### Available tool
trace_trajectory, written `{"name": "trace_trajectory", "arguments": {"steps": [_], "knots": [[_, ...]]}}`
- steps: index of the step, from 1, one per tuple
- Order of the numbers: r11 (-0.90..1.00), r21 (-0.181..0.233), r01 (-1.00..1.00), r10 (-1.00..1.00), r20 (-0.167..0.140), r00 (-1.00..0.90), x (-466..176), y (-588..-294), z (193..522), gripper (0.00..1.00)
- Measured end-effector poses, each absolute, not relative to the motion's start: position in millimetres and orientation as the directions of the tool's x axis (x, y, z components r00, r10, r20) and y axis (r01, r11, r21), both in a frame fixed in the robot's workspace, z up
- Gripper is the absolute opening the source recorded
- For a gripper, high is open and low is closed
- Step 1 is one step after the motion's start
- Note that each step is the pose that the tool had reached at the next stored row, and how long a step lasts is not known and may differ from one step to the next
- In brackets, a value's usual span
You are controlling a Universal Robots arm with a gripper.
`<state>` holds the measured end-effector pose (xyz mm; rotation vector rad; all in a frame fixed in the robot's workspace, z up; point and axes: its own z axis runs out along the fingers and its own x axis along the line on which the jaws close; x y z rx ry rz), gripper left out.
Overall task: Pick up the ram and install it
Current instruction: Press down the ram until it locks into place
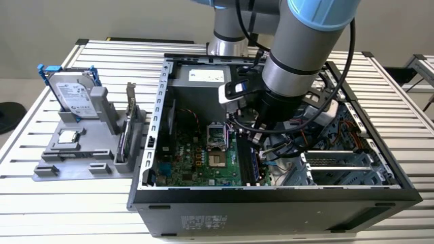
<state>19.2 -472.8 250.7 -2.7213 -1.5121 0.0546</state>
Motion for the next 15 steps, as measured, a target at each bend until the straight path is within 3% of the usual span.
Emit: {"name": "trace_trajectory", "arguments": {"steps": [15], "knots": [[-0.417, -0.041, 0.908, 0.909, -0.017, 0.416, 19.1, -472.7, 250.7, 0.0]]}}
